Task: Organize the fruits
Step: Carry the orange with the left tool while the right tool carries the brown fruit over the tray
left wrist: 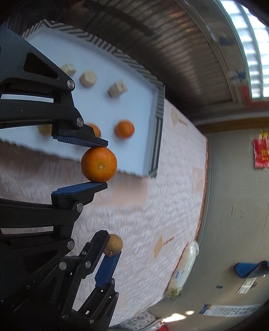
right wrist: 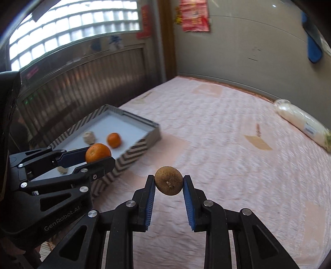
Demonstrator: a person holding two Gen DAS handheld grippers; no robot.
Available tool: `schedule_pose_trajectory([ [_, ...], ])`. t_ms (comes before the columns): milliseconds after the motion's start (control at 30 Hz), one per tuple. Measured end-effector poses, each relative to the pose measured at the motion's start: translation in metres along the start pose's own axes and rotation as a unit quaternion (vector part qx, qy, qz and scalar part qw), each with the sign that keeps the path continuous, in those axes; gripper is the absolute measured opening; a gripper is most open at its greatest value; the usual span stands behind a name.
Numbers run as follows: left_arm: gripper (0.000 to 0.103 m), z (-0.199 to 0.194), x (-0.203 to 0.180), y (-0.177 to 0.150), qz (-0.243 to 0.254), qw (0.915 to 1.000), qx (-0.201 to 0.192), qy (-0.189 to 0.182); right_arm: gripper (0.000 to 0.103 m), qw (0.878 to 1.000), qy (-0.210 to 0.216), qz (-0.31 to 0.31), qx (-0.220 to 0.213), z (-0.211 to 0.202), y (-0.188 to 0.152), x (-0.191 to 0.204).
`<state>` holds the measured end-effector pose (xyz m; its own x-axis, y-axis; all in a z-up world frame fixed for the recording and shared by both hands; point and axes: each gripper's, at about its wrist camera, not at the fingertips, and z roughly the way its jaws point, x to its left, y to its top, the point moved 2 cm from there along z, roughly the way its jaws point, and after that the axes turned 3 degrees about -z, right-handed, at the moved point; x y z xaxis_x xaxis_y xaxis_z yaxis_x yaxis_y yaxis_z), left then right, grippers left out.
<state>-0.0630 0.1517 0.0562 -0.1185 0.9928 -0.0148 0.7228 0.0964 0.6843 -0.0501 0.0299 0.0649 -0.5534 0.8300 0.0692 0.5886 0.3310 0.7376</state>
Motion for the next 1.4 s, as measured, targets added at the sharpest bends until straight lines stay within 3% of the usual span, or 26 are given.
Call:
schedule_pose_trajectory([
  [233,0.032,-0.005,0.046,-0.007,-0.029,0.9993,0.001,0.023,0.026,0.999,0.024,-0.032,0.005,0.017,0.013,0.043],
  [567,0.032,0.001,0.081,-0.016,-0.055,0.9976,0.013,0.04,0.026,0.997,0.04,-0.063,0.018,0.039,0.025,0.08],
  [1400,0.032,0.015,0.119,-0.024,-0.088,0.9932,0.047,0.06,0.026,0.986,0.074,-0.144,0.049,0.106,0.057,0.129],
])
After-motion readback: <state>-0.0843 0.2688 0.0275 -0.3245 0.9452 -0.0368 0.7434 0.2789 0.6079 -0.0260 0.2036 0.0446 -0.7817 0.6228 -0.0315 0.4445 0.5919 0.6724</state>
